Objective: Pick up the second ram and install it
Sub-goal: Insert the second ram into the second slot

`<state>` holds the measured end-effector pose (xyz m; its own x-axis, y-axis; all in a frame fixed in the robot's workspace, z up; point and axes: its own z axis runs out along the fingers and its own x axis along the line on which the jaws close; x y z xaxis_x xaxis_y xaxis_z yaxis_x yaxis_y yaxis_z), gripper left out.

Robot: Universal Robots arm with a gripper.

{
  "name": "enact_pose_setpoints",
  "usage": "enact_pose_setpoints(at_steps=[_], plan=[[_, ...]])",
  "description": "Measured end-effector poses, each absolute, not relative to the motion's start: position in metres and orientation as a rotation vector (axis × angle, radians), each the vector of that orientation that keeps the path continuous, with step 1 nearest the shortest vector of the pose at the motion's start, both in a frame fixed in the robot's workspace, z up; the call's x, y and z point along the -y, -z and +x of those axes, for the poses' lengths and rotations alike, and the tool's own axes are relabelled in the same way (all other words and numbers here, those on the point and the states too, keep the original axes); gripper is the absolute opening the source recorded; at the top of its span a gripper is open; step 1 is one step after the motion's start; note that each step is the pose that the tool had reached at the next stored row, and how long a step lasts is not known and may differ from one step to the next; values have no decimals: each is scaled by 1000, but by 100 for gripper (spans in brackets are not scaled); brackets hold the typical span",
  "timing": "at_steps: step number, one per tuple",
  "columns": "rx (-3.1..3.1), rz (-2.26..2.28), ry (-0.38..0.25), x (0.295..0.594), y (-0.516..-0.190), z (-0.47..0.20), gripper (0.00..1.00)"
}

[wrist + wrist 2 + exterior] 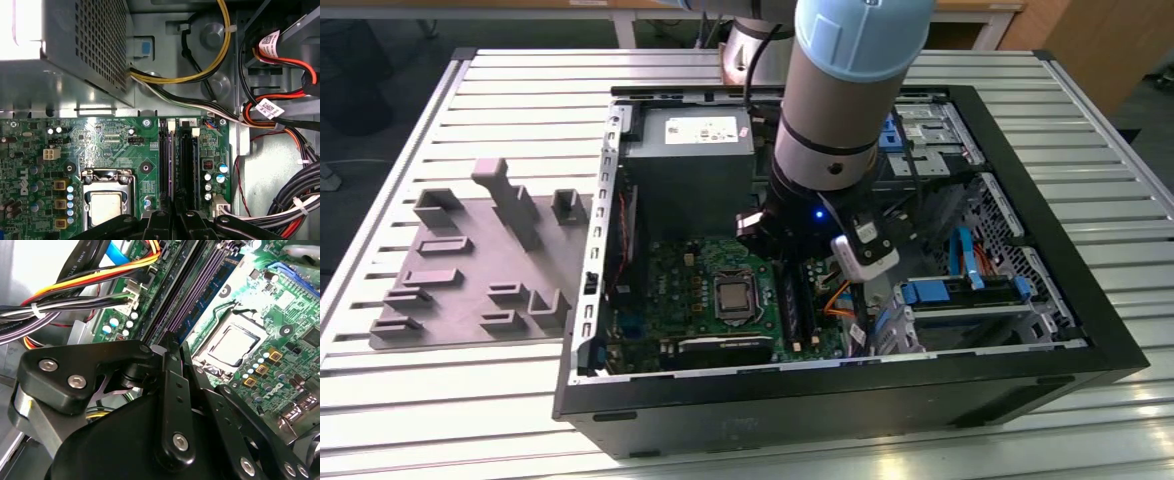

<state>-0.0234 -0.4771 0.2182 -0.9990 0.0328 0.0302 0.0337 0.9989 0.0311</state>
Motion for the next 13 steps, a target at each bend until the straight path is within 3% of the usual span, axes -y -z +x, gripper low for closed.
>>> enact_pose_setpoints(at_steps=[13], plan=[[3111,-55,49,479,-216,-23,14]])
